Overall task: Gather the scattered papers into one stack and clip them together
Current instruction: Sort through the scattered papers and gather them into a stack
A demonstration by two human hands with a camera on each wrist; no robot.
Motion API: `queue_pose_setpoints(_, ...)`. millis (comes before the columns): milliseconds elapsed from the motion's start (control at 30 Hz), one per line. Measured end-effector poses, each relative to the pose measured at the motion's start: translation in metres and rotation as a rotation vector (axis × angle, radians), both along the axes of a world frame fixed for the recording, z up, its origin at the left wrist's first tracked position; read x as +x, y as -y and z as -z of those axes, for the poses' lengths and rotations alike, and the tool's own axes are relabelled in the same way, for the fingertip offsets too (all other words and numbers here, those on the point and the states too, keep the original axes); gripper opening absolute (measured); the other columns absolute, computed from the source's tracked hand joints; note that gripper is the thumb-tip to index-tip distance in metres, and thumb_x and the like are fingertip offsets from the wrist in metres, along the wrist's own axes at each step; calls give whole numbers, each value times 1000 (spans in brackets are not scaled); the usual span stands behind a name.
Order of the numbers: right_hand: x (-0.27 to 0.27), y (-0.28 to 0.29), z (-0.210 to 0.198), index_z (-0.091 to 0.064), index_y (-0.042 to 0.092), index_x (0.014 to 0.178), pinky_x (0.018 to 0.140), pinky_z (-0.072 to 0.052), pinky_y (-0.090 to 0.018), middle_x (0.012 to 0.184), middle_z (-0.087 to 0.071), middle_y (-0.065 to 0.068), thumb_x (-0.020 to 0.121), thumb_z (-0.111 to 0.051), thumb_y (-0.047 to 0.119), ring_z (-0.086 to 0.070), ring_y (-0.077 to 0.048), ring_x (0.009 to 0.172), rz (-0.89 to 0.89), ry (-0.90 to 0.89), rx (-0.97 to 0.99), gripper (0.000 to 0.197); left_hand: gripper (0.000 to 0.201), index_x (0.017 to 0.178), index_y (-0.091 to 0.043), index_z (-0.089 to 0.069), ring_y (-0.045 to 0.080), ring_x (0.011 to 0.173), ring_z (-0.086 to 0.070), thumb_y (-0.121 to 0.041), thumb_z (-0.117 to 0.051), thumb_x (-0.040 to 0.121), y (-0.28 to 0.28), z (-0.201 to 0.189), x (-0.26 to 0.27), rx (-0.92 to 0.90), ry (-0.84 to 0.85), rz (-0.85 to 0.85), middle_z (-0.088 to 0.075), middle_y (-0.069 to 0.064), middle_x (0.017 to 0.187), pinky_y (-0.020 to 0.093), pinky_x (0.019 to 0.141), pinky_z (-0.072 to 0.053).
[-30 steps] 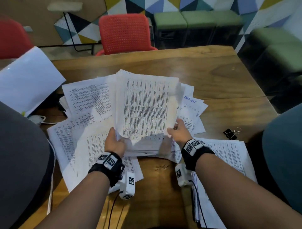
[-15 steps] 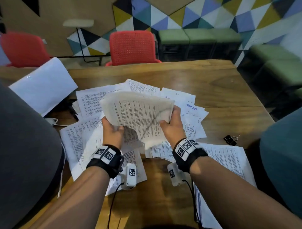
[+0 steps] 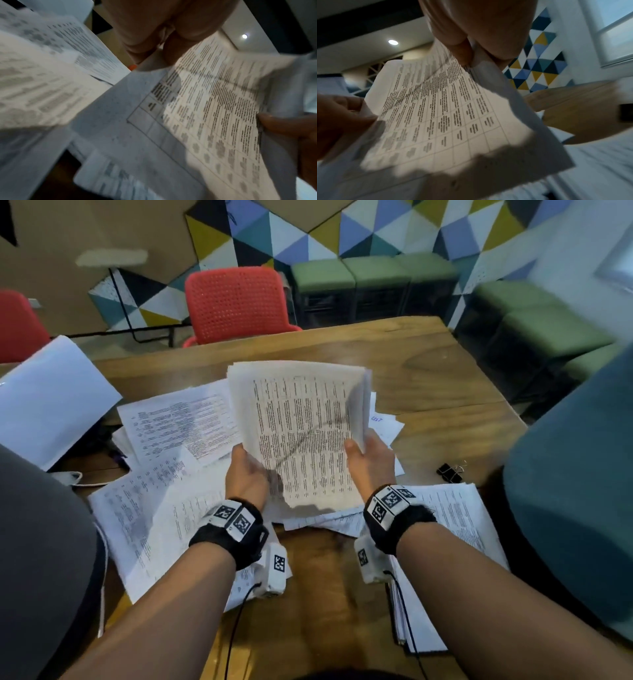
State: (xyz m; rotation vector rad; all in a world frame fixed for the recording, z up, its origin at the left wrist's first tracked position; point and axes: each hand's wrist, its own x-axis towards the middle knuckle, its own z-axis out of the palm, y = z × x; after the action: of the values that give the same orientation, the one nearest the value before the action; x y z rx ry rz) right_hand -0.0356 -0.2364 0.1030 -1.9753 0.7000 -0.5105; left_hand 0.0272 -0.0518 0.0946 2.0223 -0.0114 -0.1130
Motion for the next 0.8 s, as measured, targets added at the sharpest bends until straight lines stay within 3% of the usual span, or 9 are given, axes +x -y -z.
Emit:
queue_pose_setpoints(67, -15, 19, 6, -56, 9, 94, 62, -55, -38, 73, -59, -7, 94, -53, 21, -60, -28, 68, 70, -26, -57, 13, 30, 115, -13, -45, 16, 74, -49, 3, -37, 91, 20, -3, -9, 24, -42, 83, -51, 3, 86, 20, 52, -37)
queue_pose_setpoints(133, -36, 39, 17, -56, 9, 94, 60, -58, -38, 76, -60, -8, 95, -51, 17, -62, -26, 69, 135, -97, -31, 9, 57, 141, -21, -33, 14, 94, -57, 6, -42, 91, 39, 4, -23, -9, -99, 216, -57, 3, 109, 11, 72, -46)
queue_pose_setpoints(200, -62, 58, 29, -54, 11, 95, 64, -58, -41, 81, -62, -12, 94, -49, 10, -63, -31, 74, 219, -174, -35, 5, 78, 149, -34, -17, 23, 127, -49, 7, -47, 91, 57, 19, -41, -5, -155, 356, -46, 8, 141, 23, 97, -42)
queue_pose_setpoints(300, -103, 83, 41, -50, 14, 118, 64, -43, -29, 85, -58, -8, 88, -41, -5, -56, -29, 76, 289, -255, -45, 36, 76, 146, -33, -27, 23, 137, -39, 1, -58, 86, 82, 43, -63, 142, -113, 588, -37, 4, 150, 39, 111, -36)
queue_pose_setpoints(367, -129, 97, 47, -43, 22, 128, 66, -39, -27, 89, -54, -1, 85, -38, -8, -53, -24, 78, 340, -303, -17, 54, 60, 140, -24, -43, 20, 133, -43, -6, -61, 86, 100, 55, -77, 290, -95, 728, -45, 1, 144, 34, 111, -36)
queue_pose_setpoints(467, -156, 120, 66, -40, 29, 130, 80, -49, -35, 107, -55, -7, 82, -40, -9, -56, -27, 95, 388, -387, -101, 62, 53, 133, -23, -53, 18, 122, -54, -11, -65, 83, 122, 67, -94, 374, -184, 856, -55, -2, 135, 32, 104, -44)
queue_pose_setpoints(633, -187, 141, 94, -64, 6, 100, 82, -47, -34, 104, -50, -18, 75, -48, -15, -55, -37, 92, 301, -534, -287, 36, 47, 121, -24, -60, 13, 81, -58, -20, -73, 77, 143, 79, -114, 483, -206, 970, -58, -7, 89, 22, 68, -45)
queue_pose_setpoints(700, -192, 144, 103, -66, 2, 93, 79, -48, -34, 100, -52, -19, 75, -51, -13, -55, -37, 89, 296, -542, -339, 28, 45, 118, -22, -61, 13, 75, -58, -21, -76, 75, 146, 85, -116, 512, -226, 984, -57, -8, 80, 23, 65, -47)
queue_pose_setpoints(800, -191, 144, 110, -64, -2, 96, 87, -49, -40, 106, -55, -21, 77, -55, -7, -55, -39, 97, 304, -525, -322, 22, 42, 115, -22, -60, 14, 78, -60, -24, -76, 76, 150, 92, -118, 554, -242, 978, -59, -7, 82, 26, 70, -49)
